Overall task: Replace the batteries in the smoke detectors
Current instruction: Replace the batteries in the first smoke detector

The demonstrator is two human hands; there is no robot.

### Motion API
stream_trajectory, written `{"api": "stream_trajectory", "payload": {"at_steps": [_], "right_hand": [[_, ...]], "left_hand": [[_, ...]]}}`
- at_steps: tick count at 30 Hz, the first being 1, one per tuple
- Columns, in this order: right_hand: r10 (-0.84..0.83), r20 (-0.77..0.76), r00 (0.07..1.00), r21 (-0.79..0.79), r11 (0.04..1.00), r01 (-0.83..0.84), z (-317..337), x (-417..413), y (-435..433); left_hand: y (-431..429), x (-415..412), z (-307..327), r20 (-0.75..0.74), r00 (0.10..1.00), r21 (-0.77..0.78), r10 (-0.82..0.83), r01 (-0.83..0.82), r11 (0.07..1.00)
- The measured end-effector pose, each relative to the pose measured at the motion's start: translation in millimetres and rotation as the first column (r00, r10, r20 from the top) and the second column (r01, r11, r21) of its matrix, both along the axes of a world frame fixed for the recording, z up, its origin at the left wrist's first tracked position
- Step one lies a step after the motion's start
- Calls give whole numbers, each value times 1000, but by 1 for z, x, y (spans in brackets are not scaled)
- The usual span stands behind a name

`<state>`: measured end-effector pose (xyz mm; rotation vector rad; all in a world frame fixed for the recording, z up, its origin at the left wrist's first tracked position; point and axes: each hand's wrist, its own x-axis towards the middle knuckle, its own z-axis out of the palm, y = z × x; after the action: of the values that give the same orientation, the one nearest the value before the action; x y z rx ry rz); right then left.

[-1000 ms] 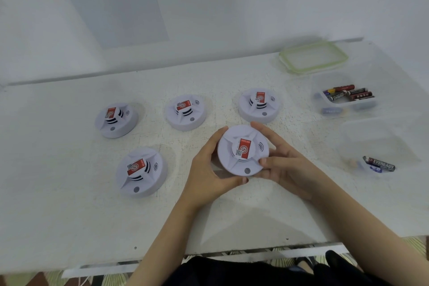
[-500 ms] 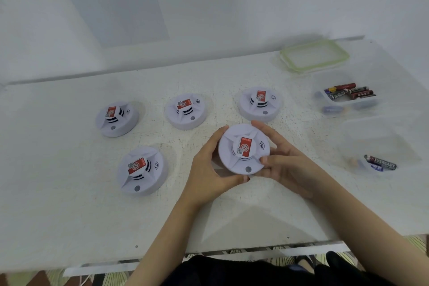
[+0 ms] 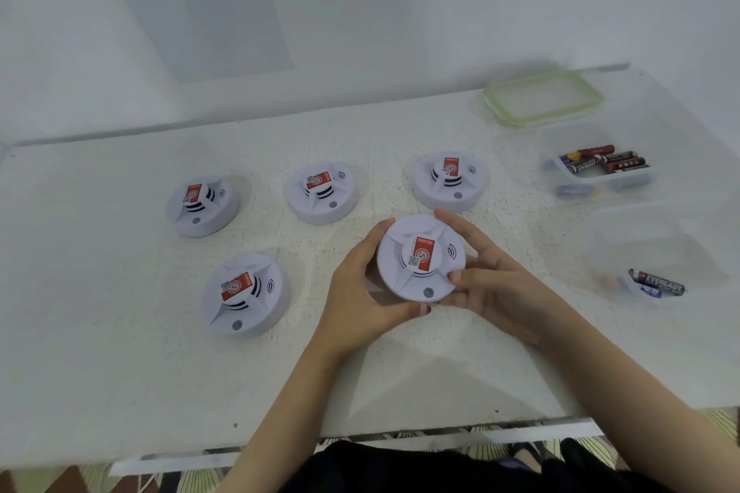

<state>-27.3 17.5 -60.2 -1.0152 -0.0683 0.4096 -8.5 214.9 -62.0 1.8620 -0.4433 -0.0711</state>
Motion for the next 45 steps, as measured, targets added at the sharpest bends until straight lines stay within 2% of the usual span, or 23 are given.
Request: {"api": "stream_trajectory", "payload": {"at_steps": [20,27,31,34,37,40,42,45], "right_hand": [[-37,18,999,-62,997,38,3,-2,2],[-108,94,990,-188,974,125,3,-7,6],[-74,158,985,-298,947,119,6,-9,8],[-36,220,975,-461,877,136,7,-9,12],[-1,320,947,-654,723,222,9,-6,17],[83,419,904,-778,547,310,12,-1,18],[142,425,894,-844,420,334,10,2,16],[150,390,908,-879,353,320,9,3,14]], "left_hand": [[0,1,-1,32,999,-16,11,-10,1000],[0,-3,4,44,998,-7,39,-39,999],[2,-8,14,155,988,71,27,-39,997],[11,-8,17,218,976,105,21,-45,993],[21,-7,13,195,981,117,18,-41,992],[27,-6,2,141,988,157,61,-83,984],[29,-4,-5,109,992,209,65,-87,974],[29,-4,-7,67,995,243,80,-94,966]]}}
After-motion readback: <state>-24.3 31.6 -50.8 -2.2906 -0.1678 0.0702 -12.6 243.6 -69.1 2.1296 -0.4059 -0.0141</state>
